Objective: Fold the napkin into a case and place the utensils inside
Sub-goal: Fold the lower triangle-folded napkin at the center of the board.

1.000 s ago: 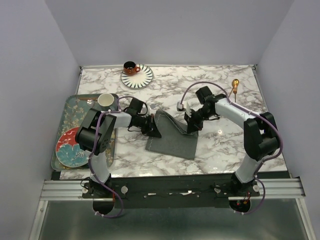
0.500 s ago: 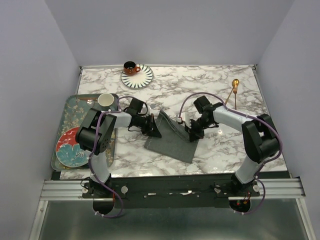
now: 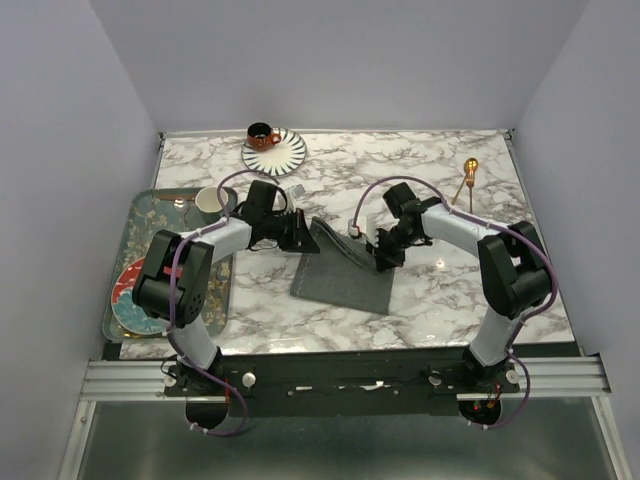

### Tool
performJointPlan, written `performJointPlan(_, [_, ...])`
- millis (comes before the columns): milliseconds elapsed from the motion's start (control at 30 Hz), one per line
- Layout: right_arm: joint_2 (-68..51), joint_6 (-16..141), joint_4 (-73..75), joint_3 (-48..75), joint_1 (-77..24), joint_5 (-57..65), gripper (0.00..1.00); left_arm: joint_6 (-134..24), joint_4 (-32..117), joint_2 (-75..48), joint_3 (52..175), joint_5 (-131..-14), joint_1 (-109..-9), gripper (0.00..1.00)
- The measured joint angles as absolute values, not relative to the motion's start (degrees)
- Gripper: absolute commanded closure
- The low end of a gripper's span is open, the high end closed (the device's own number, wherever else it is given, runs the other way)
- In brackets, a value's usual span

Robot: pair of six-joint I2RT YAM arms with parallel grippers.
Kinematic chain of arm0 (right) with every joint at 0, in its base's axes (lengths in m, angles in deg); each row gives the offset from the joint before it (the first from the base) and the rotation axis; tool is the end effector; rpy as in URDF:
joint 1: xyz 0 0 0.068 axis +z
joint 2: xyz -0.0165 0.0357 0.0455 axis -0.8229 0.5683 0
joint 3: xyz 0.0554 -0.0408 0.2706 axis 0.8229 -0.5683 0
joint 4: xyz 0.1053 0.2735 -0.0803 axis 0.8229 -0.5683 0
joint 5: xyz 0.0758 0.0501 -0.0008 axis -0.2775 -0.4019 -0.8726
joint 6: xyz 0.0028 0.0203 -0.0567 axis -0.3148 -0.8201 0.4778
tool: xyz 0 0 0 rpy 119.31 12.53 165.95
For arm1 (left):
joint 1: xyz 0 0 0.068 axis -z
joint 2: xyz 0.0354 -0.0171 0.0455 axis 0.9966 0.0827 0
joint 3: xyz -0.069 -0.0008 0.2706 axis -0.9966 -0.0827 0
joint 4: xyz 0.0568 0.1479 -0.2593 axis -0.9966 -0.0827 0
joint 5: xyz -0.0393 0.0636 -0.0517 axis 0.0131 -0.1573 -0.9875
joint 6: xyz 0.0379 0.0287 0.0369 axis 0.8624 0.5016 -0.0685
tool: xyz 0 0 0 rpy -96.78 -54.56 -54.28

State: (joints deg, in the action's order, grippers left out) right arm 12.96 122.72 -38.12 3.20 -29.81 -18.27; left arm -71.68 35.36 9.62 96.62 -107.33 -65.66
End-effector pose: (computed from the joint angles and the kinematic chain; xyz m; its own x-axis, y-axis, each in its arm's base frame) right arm 0.3249 0.1802 0.1405 -0.1398 -0.8382 -0.5272 -0.9892 0.0949 0.1113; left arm 0.3500 -0.1569 0.1452 -0.9395 -0.0326 -0.3410 0.2568 0.5919 -0.7640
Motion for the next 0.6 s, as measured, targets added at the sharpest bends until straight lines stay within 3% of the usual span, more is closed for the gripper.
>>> performJointPlan(100, [13.0, 122.7, -38.3, 3.8, -29.8, -18.1, 1.00, -73.8, 35.1, 9.8, 96.4, -107.3, -64.9, 0.68])
performJointPlan(200, [12.9, 122.7, -38.4, 4.7, -29.8, -18.0, 0.99, -76.2, 35.2, 10.3, 96.3, -107.3, -63.8, 0.68])
performJointPlan(600, [10.8, 123.4, -41.3, 7.1, -29.8, -18.2, 1.00, -83.9, 35.8, 16.5, 95.2, -101.7, -60.2, 0.93])
